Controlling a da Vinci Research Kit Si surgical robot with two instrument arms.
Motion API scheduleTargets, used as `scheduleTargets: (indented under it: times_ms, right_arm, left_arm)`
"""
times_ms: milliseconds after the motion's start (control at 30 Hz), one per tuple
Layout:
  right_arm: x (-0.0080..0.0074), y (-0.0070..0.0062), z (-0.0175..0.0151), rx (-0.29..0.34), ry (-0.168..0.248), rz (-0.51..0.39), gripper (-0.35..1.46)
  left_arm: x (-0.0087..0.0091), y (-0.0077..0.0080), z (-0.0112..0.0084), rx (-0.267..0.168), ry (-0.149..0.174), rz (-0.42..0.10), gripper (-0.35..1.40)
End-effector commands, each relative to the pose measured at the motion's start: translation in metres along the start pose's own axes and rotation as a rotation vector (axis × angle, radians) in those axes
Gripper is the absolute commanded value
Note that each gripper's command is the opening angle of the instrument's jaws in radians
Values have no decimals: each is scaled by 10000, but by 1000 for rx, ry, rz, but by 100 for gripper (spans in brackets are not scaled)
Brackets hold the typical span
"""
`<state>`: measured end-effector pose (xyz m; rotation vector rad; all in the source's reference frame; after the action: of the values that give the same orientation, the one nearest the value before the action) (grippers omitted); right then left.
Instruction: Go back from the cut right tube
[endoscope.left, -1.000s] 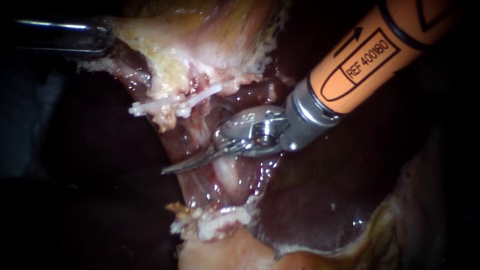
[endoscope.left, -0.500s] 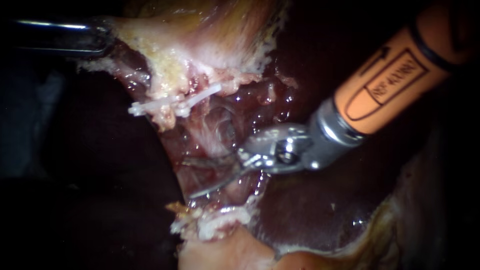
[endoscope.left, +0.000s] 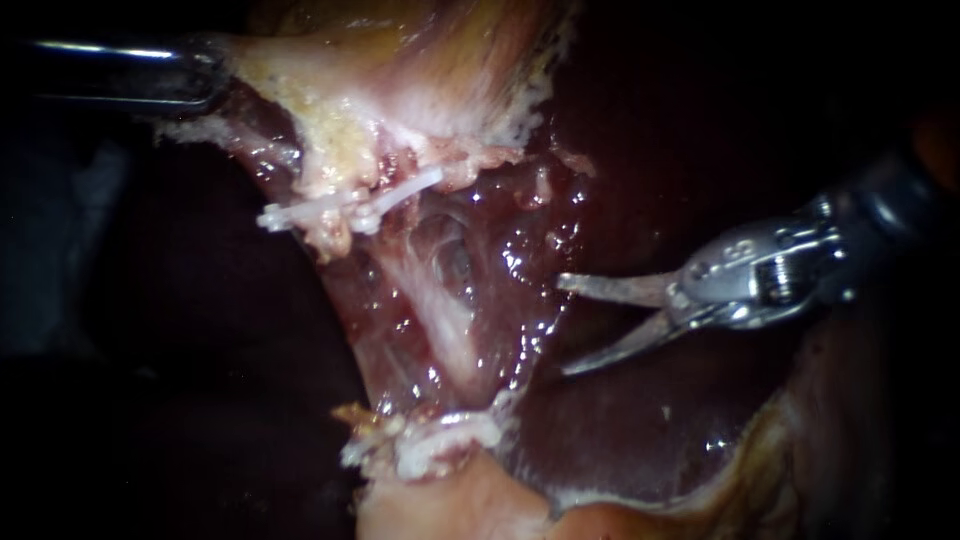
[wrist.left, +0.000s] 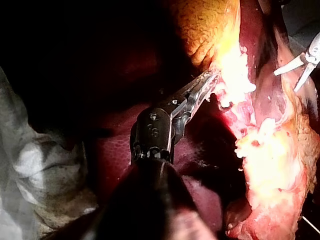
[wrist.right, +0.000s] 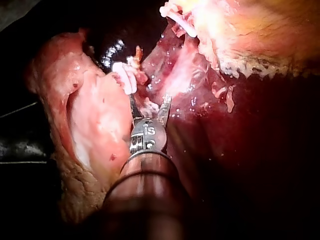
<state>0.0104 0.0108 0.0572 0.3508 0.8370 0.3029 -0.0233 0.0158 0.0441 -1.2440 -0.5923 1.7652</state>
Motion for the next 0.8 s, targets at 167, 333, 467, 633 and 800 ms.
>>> scheduleTargets:
  times_ms: [167, 333, 467, 633, 800]
  right_arm:
    - [-3, 3, -2, -3, -5, 7, 145]
    - [-3, 3, -2, -3, -5, 7, 145]
    - [-4, 4, -2, -3, -5, 8, 145]
    - [-5, 6, -3, -3, -5, 8, 145]
    - [-5, 6, -3, -3, -5, 8, 145]
  left_arm:
    - [-5, -3, 6, 4, 2, 3, -35]
    - [-16, -9, 23, 14, 10, 11, -35]
    - [-25, -14, 37, 12, -2, 17, -35]
    - [-34, -17, 50, 8, -12, 17, -35]
    - [-36, -17, 55, 7, -12, 18, -35]
